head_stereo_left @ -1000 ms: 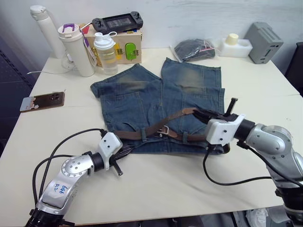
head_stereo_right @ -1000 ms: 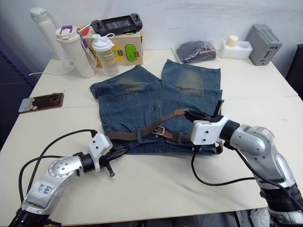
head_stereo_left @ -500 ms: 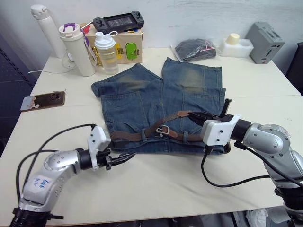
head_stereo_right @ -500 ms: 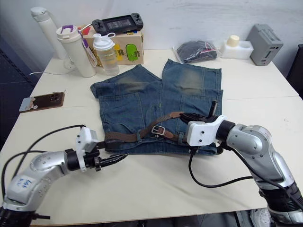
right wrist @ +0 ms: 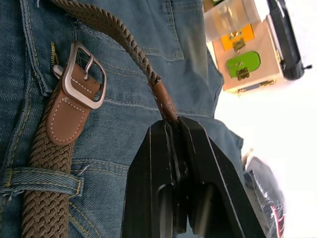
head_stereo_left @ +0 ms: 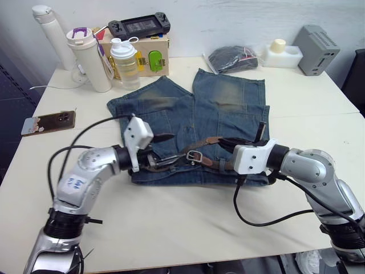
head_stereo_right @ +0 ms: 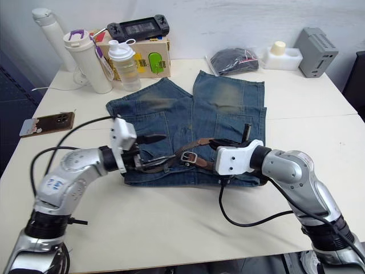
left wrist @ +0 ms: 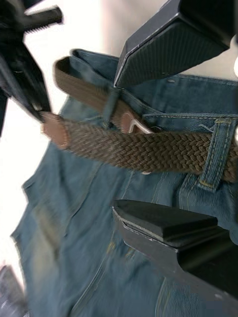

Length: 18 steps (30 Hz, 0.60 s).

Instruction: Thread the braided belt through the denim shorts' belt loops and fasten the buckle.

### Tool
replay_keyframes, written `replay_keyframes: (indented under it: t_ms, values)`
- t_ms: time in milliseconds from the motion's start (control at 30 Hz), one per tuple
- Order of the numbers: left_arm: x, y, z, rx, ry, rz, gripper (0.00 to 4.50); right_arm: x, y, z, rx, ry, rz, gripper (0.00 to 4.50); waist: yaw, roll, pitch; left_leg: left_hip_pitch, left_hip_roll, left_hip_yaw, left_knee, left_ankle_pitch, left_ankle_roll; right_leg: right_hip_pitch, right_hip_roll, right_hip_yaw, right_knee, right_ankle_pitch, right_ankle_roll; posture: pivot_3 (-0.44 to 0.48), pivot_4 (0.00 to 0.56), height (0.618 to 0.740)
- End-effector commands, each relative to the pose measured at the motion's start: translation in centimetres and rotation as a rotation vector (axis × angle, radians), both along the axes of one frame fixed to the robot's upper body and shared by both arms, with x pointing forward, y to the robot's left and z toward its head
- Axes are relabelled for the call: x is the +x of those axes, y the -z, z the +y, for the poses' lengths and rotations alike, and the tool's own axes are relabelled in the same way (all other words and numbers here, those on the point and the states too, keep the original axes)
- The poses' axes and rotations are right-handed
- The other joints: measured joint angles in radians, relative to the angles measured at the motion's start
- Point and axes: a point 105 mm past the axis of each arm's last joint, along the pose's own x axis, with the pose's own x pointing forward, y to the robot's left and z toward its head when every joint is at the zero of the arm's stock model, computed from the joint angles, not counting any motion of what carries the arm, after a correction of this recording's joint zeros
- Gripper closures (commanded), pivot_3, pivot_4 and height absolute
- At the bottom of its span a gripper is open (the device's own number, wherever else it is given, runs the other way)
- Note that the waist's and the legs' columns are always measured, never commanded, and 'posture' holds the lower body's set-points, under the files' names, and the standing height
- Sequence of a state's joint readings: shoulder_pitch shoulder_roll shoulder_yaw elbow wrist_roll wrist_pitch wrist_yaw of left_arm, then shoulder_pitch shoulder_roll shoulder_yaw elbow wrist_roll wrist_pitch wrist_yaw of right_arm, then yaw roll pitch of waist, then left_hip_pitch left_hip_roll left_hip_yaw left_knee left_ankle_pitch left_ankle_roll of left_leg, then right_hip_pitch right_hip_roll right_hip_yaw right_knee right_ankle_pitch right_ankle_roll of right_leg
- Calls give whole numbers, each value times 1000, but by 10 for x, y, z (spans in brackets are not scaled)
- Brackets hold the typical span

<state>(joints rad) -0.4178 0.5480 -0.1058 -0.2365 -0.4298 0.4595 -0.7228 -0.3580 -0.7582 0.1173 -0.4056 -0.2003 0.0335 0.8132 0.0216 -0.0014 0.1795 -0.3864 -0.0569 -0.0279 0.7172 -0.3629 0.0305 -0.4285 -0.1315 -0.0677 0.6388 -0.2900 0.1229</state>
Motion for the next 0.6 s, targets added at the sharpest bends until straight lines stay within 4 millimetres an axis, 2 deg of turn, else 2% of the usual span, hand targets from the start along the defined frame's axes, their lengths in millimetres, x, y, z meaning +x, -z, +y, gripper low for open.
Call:
replay_keyframes:
  t_ms: [33,267,533,567,600]
  values:
    - [3,-5,-8,11,9,-89,577,-8,-14,9,24,-37,-36,4500,2,0,0,0,0,0,0,0,0,0,0,0,0,0,0,0,150,682]
    - [12,5,-16,35,-14,-150,577,-13,-15,13,43,-37,-27,4500,2,0,0,0,0,0,1,0,0,0,0,0,-1,0,0,0,150,682]
    - [10,-1,-16,-18,-18,-177,4186,-14,-14,12,45,-30,-21,4500,2,0,0,0,0,0,1,0,0,0,-1,0,0,0,0,0,150,682]
    - [9,-1,-16,-29,-18,-172,4423,-14,-14,12,45,-27,-19,4500,2,0,0,0,0,0,1,0,0,0,-1,0,0,0,0,0,150,682]
    - [9,0,-15,-33,-23,-166,4423,-13,-13,12,47,-23,-16,4500,2,0,0,0,0,0,1,0,0,0,-1,0,0,0,0,0,150,682]
